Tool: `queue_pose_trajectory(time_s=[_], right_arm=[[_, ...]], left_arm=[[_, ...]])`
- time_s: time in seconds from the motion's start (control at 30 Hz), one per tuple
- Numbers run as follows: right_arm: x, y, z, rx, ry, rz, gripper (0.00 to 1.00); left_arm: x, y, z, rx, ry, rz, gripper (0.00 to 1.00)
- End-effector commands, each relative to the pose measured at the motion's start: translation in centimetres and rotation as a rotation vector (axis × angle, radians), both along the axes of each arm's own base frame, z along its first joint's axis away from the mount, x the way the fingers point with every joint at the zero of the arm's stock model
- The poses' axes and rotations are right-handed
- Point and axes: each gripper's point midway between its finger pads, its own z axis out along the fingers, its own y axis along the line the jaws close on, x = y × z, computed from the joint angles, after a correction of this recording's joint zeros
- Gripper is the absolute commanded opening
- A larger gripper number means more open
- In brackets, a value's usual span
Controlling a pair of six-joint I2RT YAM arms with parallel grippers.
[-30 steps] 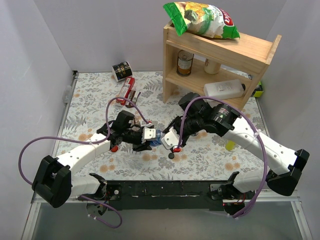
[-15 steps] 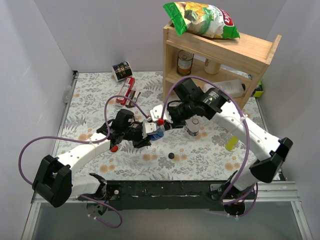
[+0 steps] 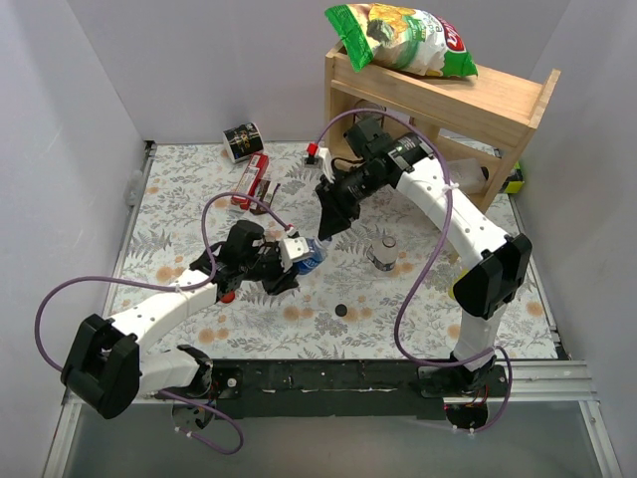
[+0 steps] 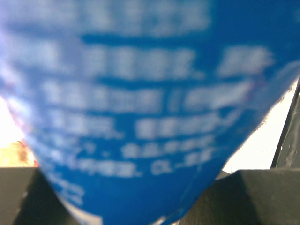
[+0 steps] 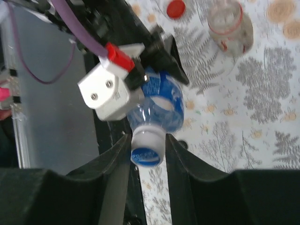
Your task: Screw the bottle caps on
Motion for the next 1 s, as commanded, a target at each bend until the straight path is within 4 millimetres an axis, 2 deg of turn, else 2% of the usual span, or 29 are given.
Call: queue_pose_trajectory(time_s=[0.0, 0.03, 0.07, 0.1, 0.13, 0.17, 0.2, 0.27, 0.37, 0.5, 0.7, 0.83, 0.97], right_arm=[[-0.7, 0.5, 8.7, 0.224, -0.099, 0.048, 0.48], [-0.6, 0.3, 9.5, 0.249, -0.151, 0.062, 0.53], [-1.4, -0.5, 10.6, 0.281, -0.208, 0.09, 0.54], [-1.8, -1.0, 10.6, 0.291, -0.261, 0.121, 0.54], [-2.1, -1.6, 8.5, 0.279, -0.335, 0.196, 0.54], [-2.8, -2.6, 8.9, 0.279, -0.432, 0.208, 0.54], [-3.1, -2.9, 8.2, 0.268, -0.486, 0.236, 0.55], [-4.0, -4.4, 5.6, 0.226, -0.613, 0.332, 0.55], [-5.1, -5.4, 3.3, 0.182, -0.754, 0.454, 0.55], [-5.0, -4.3, 3.7, 0.199, -0.891, 0.498, 0.59], [-4.9, -3.5, 3.1, 0.197, -0.961, 0.582, 0.6], [-5.5, -3.1, 2.7, 0.209, -1.001, 0.655, 0.59], [-7.3, -3.4, 1.8, 0.214, -1.027, 0.765, 0.59]], left_arm=[[-0.5, -2.1, 4.1, -0.138, -0.121, -0.116, 0.0], [-0.9, -2.1, 3.9, -0.136, -0.108, -0.134, 0.0], [-1.3, -2.2, 3.8, -0.135, -0.106, -0.16, 0.0], [-2.0, -2.1, 3.2, -0.124, -0.069, -0.183, 0.0], [-2.1, -2.1, 3.2, -0.122, -0.061, -0.191, 0.0], [-2.2, -2.1, 3.0, -0.114, -0.066, -0.215, 0.0], [-3.2, -2.0, 2.4, -0.105, -0.026, -0.253, 0.0], [-3.5, -2.1, 2.3, -0.099, -0.018, -0.285, 0.0], [-3.3, -2.2, 2.7, -0.093, -0.046, -0.318, 0.0], [-3.1, -2.0, 2.6, -0.063, -0.059, -0.346, 0.0], [-3.3, -2.0, 2.4, -0.053, -0.055, -0.371, 0.0], [-3.1, -2.1, 2.6, -0.053, -0.056, -0.37, 0.0], [-2.9, -2.2, 2.6, -0.051, -0.054, -0.366, 0.0]])
